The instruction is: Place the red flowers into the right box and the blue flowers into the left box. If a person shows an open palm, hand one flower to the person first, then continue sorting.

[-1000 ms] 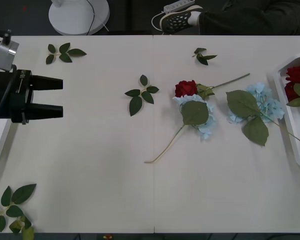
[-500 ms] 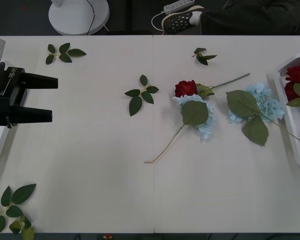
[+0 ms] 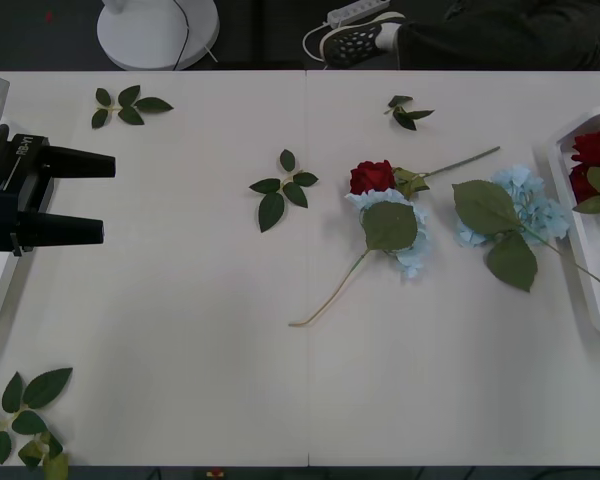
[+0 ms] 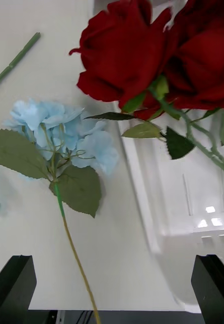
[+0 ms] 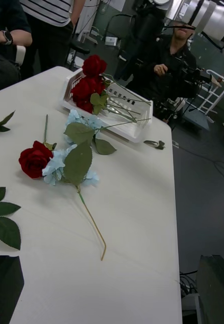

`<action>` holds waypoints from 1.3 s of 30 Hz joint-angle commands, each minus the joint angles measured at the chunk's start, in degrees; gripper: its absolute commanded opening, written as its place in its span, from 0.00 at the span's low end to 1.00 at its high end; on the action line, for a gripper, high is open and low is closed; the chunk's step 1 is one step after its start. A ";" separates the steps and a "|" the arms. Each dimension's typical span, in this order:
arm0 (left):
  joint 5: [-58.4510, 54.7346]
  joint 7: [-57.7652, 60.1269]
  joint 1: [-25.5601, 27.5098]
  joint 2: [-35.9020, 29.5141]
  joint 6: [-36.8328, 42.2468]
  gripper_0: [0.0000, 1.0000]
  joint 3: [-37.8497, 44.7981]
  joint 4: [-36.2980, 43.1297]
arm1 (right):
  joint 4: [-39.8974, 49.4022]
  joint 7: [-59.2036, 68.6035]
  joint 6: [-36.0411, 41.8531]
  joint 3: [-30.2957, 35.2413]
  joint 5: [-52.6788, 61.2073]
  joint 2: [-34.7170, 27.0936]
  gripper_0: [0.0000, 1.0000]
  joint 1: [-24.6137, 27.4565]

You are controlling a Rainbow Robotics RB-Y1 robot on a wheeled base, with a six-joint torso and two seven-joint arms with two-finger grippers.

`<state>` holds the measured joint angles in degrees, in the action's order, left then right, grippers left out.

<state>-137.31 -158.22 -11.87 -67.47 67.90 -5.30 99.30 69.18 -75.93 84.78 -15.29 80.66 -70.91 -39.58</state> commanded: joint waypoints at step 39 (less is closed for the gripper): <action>-0.94 3.22 1.24 -1.26 0.57 1.00 -0.32 -0.16 | -12.66 11.07 -9.11 -20.83 -14.31 24.50 0.99 -10.87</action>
<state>-137.37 -158.22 -11.86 -67.47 67.91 -5.31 99.04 57.69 -63.05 76.07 -35.94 67.46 -48.08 -47.46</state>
